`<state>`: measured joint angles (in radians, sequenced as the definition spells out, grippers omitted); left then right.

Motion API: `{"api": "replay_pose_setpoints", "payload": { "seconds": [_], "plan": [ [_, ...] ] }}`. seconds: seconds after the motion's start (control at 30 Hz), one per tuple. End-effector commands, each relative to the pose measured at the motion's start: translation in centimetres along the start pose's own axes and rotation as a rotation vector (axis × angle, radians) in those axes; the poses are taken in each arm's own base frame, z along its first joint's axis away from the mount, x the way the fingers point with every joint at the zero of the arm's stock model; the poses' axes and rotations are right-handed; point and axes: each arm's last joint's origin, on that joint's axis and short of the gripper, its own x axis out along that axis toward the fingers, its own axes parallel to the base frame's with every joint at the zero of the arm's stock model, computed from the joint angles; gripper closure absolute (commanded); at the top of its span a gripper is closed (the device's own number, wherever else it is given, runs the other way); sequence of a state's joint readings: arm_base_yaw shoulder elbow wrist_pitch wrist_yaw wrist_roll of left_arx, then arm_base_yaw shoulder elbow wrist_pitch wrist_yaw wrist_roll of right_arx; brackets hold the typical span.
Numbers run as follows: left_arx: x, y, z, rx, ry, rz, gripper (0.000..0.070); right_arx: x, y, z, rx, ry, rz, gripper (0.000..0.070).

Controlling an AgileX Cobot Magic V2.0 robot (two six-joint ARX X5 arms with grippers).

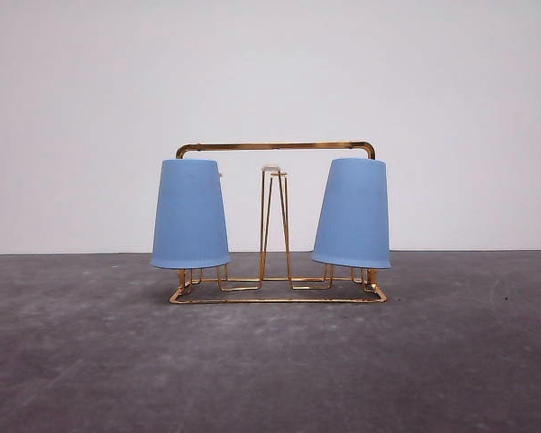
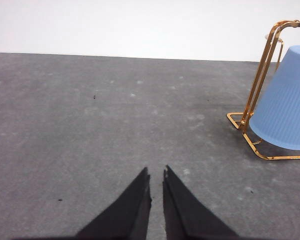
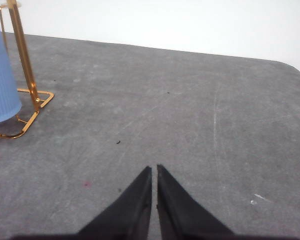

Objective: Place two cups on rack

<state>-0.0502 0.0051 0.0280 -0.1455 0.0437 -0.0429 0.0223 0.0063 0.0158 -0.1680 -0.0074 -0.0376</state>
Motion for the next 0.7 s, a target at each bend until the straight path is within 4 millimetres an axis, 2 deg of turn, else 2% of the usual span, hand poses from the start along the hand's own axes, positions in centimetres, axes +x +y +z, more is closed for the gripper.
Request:
{"api": "replay_pose_setpoints", "payload": {
  "seconds": [0.0, 0.67],
  "plan": [
    [0.13, 0.02, -0.37, -0.002, 0.002, 0.0, 0.0674, 0.03, 0.0, -0.01, -0.004, -0.01, -0.001, 0.0684],
    [0.13, 0.02, -0.37, -0.002, 0.002, 0.0, 0.0674, 0.03, 0.0, -0.01, -0.004, -0.01, -0.001, 0.0684]
  ]
}}
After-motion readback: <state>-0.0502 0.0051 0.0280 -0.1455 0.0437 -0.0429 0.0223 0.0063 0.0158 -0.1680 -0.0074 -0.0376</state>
